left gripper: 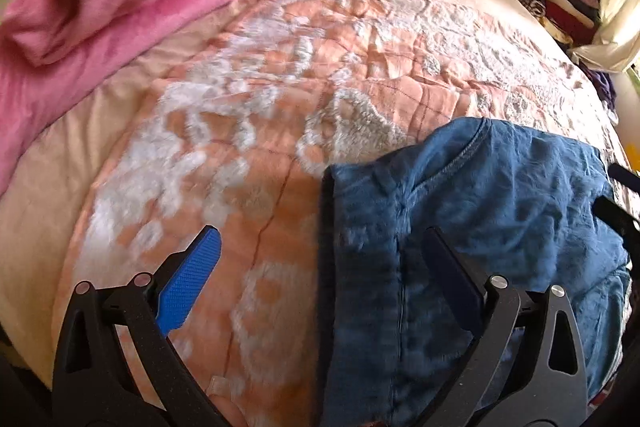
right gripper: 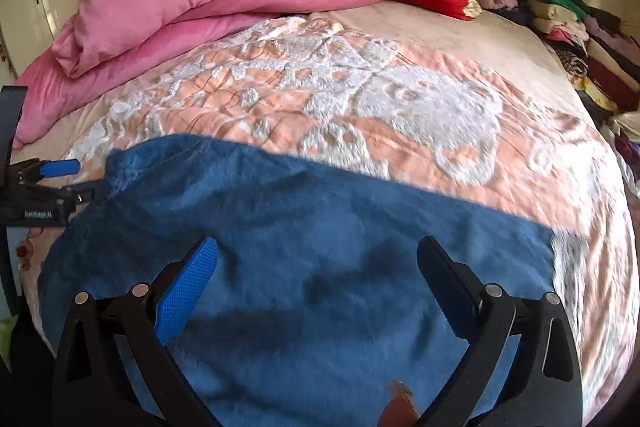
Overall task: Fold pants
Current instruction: 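Lower the left tool to the pants waistband and close on it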
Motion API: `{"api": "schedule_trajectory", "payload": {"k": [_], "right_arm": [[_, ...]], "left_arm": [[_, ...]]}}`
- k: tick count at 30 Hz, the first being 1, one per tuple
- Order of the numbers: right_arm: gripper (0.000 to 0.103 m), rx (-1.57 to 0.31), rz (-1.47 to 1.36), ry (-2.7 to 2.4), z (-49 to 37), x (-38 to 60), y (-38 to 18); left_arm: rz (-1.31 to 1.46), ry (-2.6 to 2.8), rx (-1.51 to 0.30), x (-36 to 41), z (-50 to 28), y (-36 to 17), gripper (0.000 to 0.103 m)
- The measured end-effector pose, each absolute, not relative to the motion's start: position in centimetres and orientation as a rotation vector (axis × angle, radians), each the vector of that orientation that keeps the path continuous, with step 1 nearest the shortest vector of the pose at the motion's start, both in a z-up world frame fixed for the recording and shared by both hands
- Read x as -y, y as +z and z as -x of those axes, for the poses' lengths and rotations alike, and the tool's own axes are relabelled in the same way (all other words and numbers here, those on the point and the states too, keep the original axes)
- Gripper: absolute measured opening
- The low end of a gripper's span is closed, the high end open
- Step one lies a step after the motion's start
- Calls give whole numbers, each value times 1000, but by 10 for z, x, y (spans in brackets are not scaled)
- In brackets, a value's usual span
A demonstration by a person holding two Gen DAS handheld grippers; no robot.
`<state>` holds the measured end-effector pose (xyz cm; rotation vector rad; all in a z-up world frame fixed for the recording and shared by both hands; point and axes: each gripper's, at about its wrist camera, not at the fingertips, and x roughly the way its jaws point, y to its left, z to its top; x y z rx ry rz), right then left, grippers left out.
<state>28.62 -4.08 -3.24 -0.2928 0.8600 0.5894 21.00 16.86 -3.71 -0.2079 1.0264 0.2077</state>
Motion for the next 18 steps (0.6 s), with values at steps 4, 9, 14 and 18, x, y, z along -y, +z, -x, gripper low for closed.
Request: {"api": "schedule_trajectory", "payload": {"k": [4,9,14,18], "right_arm": [[99,-836,359,634,-306,17,-36],[99,-846,410,647,-326,-2,-46],[99,-865,505,654,-341,-20,-59],[99,-877,554,691,-344,-28,-65]], "left_arm": [[183,191,-1015,-167,-224,-41,94],[162,202,-1016,-167,-244,-48,94],[177,129,-1015,-165,-250,-53,53],[128,111,-969,-155,-244,-49,32]]}}
